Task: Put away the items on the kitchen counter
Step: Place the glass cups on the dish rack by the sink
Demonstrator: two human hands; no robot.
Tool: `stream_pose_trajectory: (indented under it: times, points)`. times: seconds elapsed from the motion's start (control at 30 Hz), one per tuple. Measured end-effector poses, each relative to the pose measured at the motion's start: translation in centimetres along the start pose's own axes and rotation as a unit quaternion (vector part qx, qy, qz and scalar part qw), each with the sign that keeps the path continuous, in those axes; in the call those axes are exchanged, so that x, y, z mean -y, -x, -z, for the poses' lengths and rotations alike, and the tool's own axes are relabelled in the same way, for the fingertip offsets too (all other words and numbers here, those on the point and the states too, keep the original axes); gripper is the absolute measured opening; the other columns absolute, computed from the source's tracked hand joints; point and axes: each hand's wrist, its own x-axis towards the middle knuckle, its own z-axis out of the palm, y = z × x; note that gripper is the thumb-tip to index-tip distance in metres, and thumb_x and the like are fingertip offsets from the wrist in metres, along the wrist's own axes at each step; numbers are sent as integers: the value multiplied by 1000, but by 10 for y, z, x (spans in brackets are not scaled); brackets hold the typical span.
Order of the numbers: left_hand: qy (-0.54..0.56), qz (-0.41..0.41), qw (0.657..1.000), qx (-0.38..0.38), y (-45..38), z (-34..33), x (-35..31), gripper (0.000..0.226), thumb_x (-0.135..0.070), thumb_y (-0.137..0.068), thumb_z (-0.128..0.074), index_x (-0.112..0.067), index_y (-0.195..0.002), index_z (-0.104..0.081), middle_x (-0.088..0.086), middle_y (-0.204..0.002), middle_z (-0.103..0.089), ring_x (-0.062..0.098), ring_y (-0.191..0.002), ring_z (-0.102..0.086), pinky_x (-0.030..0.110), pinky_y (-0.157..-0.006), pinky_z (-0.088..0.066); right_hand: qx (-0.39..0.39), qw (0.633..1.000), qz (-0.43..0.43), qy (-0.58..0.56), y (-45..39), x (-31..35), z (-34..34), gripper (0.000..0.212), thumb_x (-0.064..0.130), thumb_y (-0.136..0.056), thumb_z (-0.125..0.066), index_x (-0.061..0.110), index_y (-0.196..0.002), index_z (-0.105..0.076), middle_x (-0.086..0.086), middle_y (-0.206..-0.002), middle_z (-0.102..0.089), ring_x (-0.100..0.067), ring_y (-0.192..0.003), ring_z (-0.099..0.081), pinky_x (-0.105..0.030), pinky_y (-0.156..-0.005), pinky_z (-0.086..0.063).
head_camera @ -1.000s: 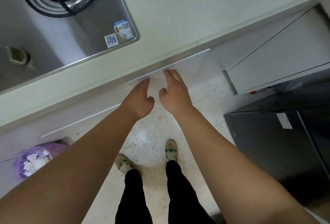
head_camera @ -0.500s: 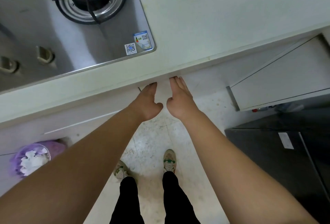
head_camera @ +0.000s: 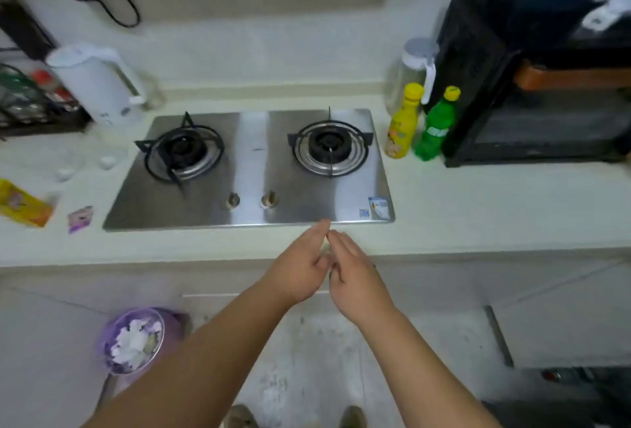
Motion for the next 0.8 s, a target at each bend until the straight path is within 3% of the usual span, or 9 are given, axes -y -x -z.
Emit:
stream_pose_trajectory:
  times: [0.17,0.47,0.63,0.7,0.8]
  points:
    - [-3,1,996,-90,28,94,33,64,-23,-101,-46,-21,-160,-19,-6,-165,-23,6,-152,-18,16,-119,-11,9,995,92,37,-48,97,-15,69,5,-93,-46,22,-158,-29,3,-164,-29,-10,-152,-22,-17,-120,-12]
    - [-3,30,979,-201,102,249,135,64,-28,-99,-43,-25,-159,-20,-5,-164,-28,8,-150,-25,31,-123,-22,14,978,206,32,-100,277,-96,64,13,-98,-43,24,-159,-26,6,-166,-24,-9,-153,-17,-26,-124,-15]
    - [-3,57,968,-244,140,308,191,63,-23,-100,-45,-23,-158,-23,-10,-160,-31,5,-148,-26,13,-115,-15,41,968,245,23,-116,352,-154,66,14,-95,-41,24,-159,-26,3,-165,-26,-11,-153,-20,-29,-124,-18]
    - [-2,74,967,-245,148,323,213,65,-26,-98,-46,-22,-159,-22,-7,-164,-27,6,-150,-24,23,-122,-18,48,967,248,30,-121,370,-173,66,12,-95,-43,23,-158,-28,3,-164,-29,-13,-152,-24,-25,-123,-18]
    - [19,91,967,-237,154,341,241,67,-26,-95,-45,-23,-158,-23,-5,-164,-29,8,-148,-29,33,-123,-25,61,964,257,36,-133,389,-199,68,15,-91,-43,25,-157,-30,3,-161,-34,-14,-148,-31,-32,-120,-29]
